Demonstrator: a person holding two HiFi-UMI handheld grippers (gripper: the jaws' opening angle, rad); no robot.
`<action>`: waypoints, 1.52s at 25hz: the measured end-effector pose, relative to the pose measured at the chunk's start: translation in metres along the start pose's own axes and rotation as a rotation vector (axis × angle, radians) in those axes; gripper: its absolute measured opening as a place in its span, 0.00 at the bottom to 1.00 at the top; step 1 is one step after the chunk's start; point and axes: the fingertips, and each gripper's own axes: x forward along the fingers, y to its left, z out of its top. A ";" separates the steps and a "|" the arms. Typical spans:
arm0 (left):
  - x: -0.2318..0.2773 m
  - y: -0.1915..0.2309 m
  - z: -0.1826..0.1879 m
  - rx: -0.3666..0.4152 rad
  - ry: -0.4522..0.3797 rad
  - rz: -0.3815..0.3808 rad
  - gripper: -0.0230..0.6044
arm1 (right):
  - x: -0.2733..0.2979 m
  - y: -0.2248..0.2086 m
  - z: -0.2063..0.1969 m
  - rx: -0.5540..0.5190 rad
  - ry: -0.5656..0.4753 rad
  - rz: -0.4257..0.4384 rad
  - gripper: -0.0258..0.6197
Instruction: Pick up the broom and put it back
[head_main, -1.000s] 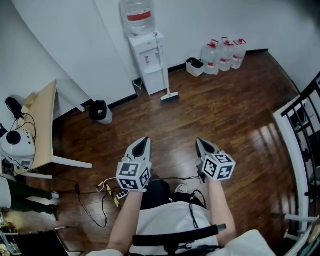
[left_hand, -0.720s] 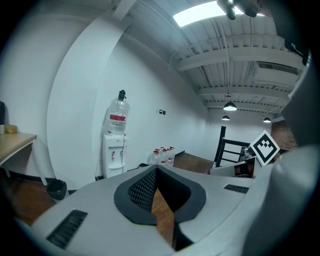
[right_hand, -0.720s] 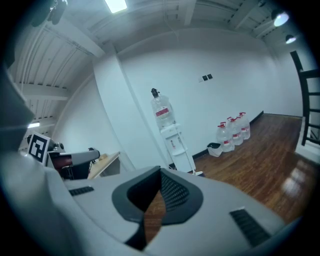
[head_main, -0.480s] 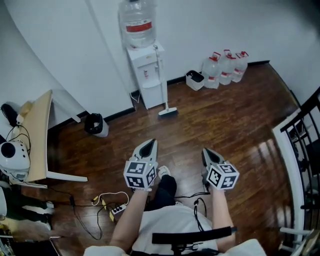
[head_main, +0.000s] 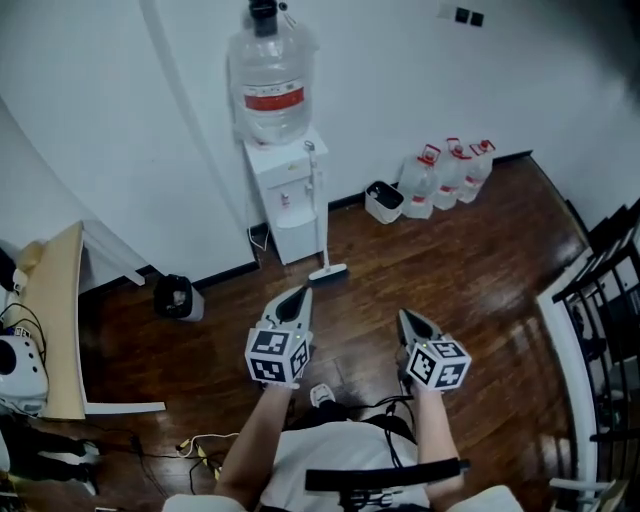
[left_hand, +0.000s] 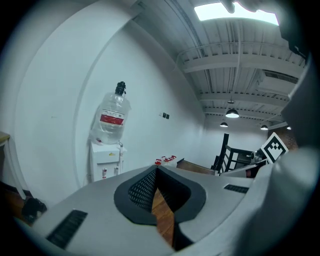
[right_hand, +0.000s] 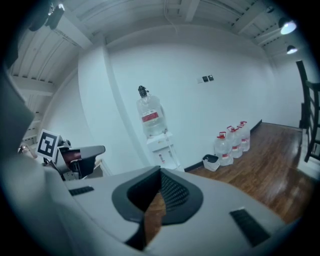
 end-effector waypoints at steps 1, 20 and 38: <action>0.006 0.007 0.002 -0.006 0.001 0.000 0.02 | 0.009 0.002 0.003 -0.008 0.008 0.001 0.04; 0.157 0.163 0.044 -0.073 0.022 0.232 0.02 | 0.291 0.015 0.126 -0.177 0.126 0.243 0.05; 0.303 0.249 0.085 -0.180 0.049 0.366 0.02 | 0.461 -0.028 0.205 -0.239 0.224 0.338 0.05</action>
